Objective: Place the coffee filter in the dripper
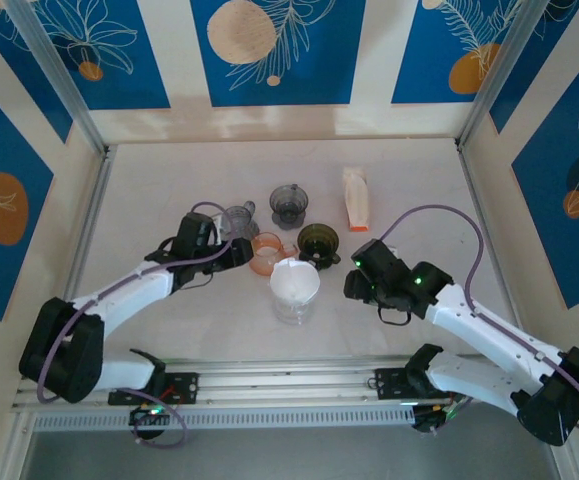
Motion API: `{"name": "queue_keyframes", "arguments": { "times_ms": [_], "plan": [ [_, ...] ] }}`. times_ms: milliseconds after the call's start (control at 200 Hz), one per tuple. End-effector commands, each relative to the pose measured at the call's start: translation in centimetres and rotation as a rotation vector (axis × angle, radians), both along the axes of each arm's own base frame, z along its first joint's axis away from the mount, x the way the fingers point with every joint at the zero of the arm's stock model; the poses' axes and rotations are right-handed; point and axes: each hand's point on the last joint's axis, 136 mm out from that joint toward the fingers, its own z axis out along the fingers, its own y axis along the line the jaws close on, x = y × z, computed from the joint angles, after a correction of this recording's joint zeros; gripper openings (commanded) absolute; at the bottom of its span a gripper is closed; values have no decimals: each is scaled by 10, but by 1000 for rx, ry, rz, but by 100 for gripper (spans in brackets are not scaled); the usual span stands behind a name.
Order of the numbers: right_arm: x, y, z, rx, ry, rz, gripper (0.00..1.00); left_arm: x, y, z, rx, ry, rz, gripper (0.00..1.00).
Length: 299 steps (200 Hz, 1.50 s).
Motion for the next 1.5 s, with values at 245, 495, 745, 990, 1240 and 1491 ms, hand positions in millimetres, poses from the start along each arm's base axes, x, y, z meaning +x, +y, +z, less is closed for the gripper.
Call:
{"name": "queue_keyframes", "arguments": {
  "times_ms": [245, 495, 745, 990, 1240, 1491],
  "plan": [
    [-2, -3, -7, 50, 9, -23, 60, 24, -22, 10, 17, -75, -32, 67],
    [-4, -3, -6, 65, 2, -21, 60, 28, -13, -15, 191, -23, -12, 67],
    [-5, -4, -8, 69, 6, -14, 60, 25, -9, -33, 268, 28, -16, 51],
    [-8, -4, -10, 72, 9, -13, 60, 20, -8, -34, 259, 39, -11, 35],
    [-15, 5, -18, 129, 54, 34, 60, 12, -7, -30, 236, 44, -13, 23],
    [-34, 26, -35, 249, 168, 133, 60, -10, 2, -20, 228, 54, -26, 18]
  ]
}}
